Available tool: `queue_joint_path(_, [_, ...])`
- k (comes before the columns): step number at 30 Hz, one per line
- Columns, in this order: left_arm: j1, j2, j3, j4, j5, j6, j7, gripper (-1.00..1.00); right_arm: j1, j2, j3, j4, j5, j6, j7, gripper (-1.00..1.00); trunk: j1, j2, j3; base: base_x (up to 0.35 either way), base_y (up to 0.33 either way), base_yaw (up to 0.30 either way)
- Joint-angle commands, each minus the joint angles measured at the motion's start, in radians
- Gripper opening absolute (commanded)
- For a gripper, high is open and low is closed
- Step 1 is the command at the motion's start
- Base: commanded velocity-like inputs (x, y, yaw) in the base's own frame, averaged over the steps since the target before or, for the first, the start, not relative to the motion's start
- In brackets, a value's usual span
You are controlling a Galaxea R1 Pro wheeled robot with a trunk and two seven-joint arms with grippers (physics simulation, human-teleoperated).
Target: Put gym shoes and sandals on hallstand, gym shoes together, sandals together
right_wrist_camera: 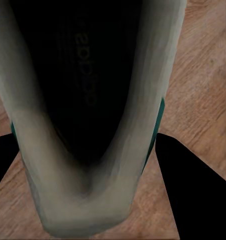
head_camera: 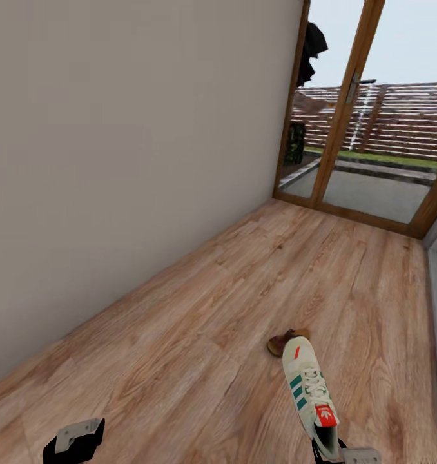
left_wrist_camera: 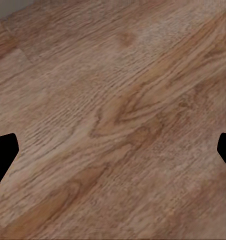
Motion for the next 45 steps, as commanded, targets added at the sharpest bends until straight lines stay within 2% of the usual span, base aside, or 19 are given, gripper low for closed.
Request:
queue_joint_path(1, [0.0, 0.0, 0.003, 0.001, 0.003, -0.003, -0.008, 1.0, -0.001, 0.001, -0.004, 0.0, 0.008, -0.003, 0.002, -1.0, 0.0, 0.0, -0.001, 0.19, 0.199, -0.3])
queue_joint_path(45, [0.0, 0.0, 0.005, 0.001, 0.003, -0.003, -0.01, 1.0, -0.001, 0.001, -0.004, 0.002, 0.008, -0.001, 0.002, -1.0, 0.0, 0.0, -0.001, 0.184, 0.291, -0.3])
